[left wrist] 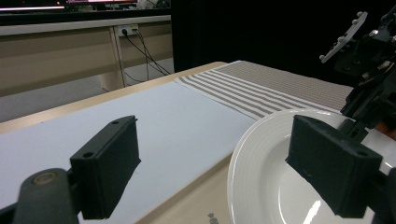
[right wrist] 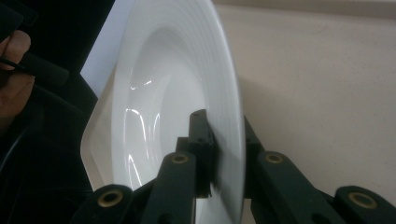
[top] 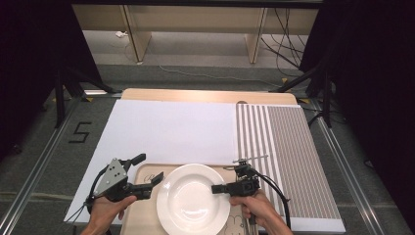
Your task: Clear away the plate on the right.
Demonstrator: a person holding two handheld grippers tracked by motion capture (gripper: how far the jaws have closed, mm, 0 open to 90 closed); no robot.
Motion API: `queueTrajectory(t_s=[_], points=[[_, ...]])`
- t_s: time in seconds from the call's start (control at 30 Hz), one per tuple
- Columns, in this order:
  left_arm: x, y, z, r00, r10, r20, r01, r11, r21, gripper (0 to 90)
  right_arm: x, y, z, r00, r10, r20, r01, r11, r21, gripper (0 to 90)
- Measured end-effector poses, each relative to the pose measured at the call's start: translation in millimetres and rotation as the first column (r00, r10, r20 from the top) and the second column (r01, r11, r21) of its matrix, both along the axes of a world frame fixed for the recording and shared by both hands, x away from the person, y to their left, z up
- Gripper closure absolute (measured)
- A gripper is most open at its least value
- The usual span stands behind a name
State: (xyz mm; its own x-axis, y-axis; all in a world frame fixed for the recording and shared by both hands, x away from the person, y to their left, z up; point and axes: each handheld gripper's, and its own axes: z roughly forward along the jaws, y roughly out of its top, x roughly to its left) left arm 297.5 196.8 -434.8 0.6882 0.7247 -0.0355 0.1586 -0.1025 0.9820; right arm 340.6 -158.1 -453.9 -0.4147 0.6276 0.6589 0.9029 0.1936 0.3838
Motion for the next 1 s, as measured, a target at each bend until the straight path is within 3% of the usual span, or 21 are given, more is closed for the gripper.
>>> queueTrajectory(t_s=[0.37,0.47,0.5,0.53,0.6,0.63,0.77,0.87,0.9,1.0], points=[[-0.3,-0.4,0.1,1.0000,-0.002,0.002,0.002,1.0000,0.004,16.0,2.1,0.5,-2.3,0.9998,-0.016,-0.011,0.016,1.000,-0.015,81.8],[-0.1,-0.3,-0.2,1.0000,-0.001,0.000,0.001,1.0000,0.006,15.9,2.6,-1.1,-3.3,0.9999,0.016,-0.003,-0.016,1.000,-0.015,79.0],[-0.3,-0.5,-0.2,1.0000,-0.001,0.000,0.001,1.0000,0.006,15.9,3.3,-0.7,-5.3,0.9996,0.010,0.026,-0.009,0.999,-0.036,78.1],[-0.2,-0.5,0.0,1.0000,-0.001,0.001,0.001,1.0000,0.004,16.0,2.9,-0.5,-5.0,1.0000,0.005,0.006,-0.005,0.999,-0.048,77.9],[0.0,-0.6,0.1,1.0000,-0.001,0.002,0.001,1.0000,0.002,15.9,2.9,-0.2,-5.1,0.9998,0.010,0.014,-0.010,0.998,-0.062,77.2],[0.0,-0.6,-0.1,1.0000,-0.001,0.001,0.001,1.0000,0.005,16.0,3.9,-0.2,-7.8,0.9978,0.018,0.064,-0.013,0.997,-0.077,76.6],[-0.1,-0.5,0.2,1.0000,-0.002,0.003,0.002,1.0000,0.004,15.9,4.0,1.5,-9.2,0.9970,0.017,0.075,-0.007,0.991,-0.134,71.1],[-0.3,-1.0,-0.1,1.0000,-0.001,0.001,0.001,1.0000,0.001,16.0,3.4,2.8,-10.3,0.9949,0.029,0.097,-0.011,0.983,-0.183,66.2],[-0.2,-0.7,0.1,1.0000,-0.002,0.002,0.002,1.0000,0.004,15.9,3.7,2.5,-10.5,0.9906,0.040,0.131,-0.011,0.976,-0.216,62.2],[-0.1,-0.8,-0.1,1.0000,-0.002,0.001,0.002,1.0000,0.006,15.9,5.1,0.9,-11.3,0.9856,0.069,0.154,-0.028,0.967,-0.253,54.2]])
